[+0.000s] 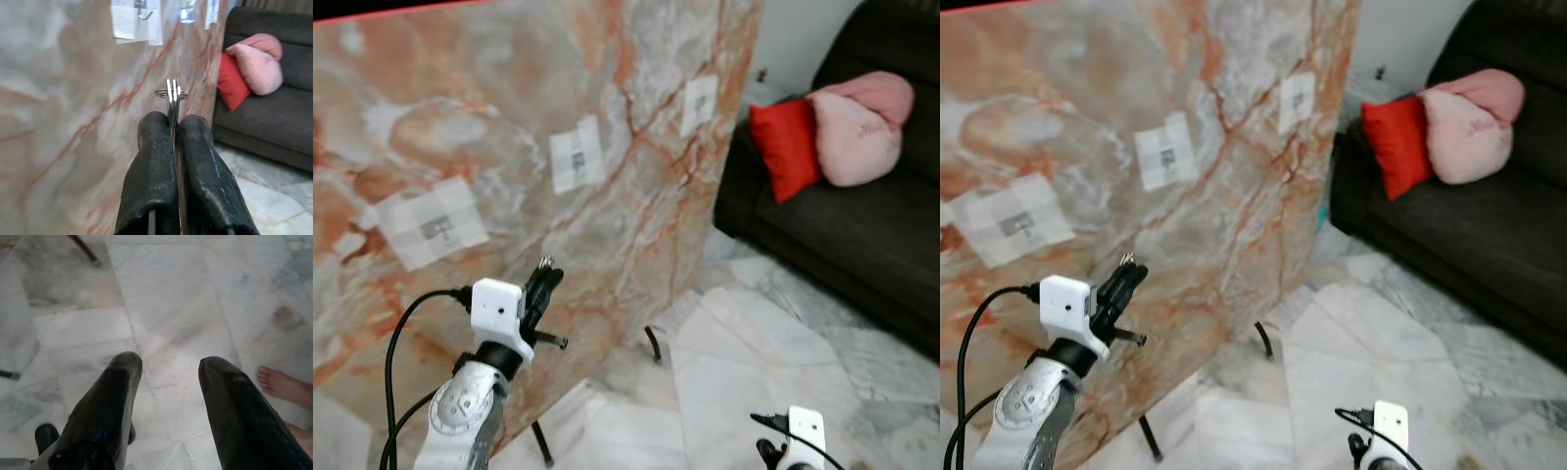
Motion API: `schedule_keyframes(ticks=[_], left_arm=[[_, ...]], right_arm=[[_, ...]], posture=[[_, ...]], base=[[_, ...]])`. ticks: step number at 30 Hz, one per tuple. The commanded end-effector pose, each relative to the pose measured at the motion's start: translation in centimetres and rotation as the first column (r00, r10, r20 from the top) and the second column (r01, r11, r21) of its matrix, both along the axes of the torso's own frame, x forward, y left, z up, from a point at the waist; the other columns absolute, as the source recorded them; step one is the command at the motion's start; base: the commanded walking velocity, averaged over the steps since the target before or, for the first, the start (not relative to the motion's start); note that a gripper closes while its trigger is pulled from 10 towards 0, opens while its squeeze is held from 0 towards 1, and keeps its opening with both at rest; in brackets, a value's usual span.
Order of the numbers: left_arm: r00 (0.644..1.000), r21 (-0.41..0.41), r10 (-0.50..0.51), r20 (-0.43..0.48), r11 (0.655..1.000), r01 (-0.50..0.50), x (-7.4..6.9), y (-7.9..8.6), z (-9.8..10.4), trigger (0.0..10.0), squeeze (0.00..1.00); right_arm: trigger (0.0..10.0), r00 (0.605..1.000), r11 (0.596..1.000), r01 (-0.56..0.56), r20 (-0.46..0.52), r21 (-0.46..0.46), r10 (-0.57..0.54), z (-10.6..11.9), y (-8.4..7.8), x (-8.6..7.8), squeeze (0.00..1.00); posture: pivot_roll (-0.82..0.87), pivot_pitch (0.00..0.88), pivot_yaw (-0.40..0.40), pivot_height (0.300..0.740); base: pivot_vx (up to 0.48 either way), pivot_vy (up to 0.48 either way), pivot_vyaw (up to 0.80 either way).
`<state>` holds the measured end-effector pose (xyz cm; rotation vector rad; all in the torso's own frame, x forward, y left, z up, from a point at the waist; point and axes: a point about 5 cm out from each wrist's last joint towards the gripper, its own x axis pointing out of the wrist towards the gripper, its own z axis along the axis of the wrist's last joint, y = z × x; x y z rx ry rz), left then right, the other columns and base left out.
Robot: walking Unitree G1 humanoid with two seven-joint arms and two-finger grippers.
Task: Hang keys on a hook
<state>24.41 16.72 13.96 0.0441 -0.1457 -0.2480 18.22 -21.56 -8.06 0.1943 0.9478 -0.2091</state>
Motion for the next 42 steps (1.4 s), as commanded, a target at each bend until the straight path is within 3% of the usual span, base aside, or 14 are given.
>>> schedule_keyframes(ticks=[1, 5, 14, 22, 31, 42], left_arm=[[1.000, -0.001, 0.024, 0.018, 1.000, -0.024, 0.1, 0.5, 0.3, 10.0, 0.00], [0.998, -0.018, 0.051, 0.025, 0.999, -0.051, 0.1, 1.0, 0.5, 10.0, 0.00], [0.995, -0.036, 0.095, 0.042, 0.995, -0.094, -0.5, 1.8, 0.5, 10.0, 0.00], [0.970, -0.037, 0.235, 0.068, 0.972, -0.233, -0.8, 3.6, 0.9, 10.0, 0.00], [0.977, -0.013, 0.206, 0.059, 0.978, -0.206, -1.3, 3.2, 0.4, 10.0, 0.00], [0.969, 0.012, 0.244, 0.043, 0.970, -0.244, -2.3, 3.5, -0.2, 10.0, 0.00]], right_arm=[[10.0, 1.000, 1.000, 0.002, 0.006, -0.007, -0.002, 0.1, -0.3, 0.1, 0.00], [10.0, 1.000, 1.000, 0.001, 0.005, -0.007, -0.001, 0.1, -0.3, 0.1, 0.00], [10.0, 1.000, 1.000, 0.002, 0.013, -0.008, -0.002, 0.1, -0.3, 0.1, 0.00], [10.0, 1.000, 1.000, -0.002, 0.011, -0.010, 0.002, 0.1, -0.3, 0.2, 0.00], [10.0, 1.000, 1.000, -0.004, 0.012, -0.011, 0.004, 0.1, -0.2, 0.2, 0.00], [10.0, 1.000, 1.000, -0.009, 0.011, -0.014, 0.009, 0.1, -0.2, 0.1, 0.00]], posture=[[0.11, 0.000, -0.078, 0.740], [0.11, 0.000, -0.079, 0.740], [0.11, 0.000, -0.076, 0.740], [0.12, 0.000, -0.077, 0.740], [0.12, 0.000, -0.075, 0.740], [0.12, 0.000, -0.073, 0.740]], base=[[0.000, 0.000, -0.80], [0.000, 0.000, -0.80], [0.000, 0.000, 0.00], [0.000, 0.000, 0.00], [0.000, 0.000, 0.00], [0.000, 0.000, 0.00]])
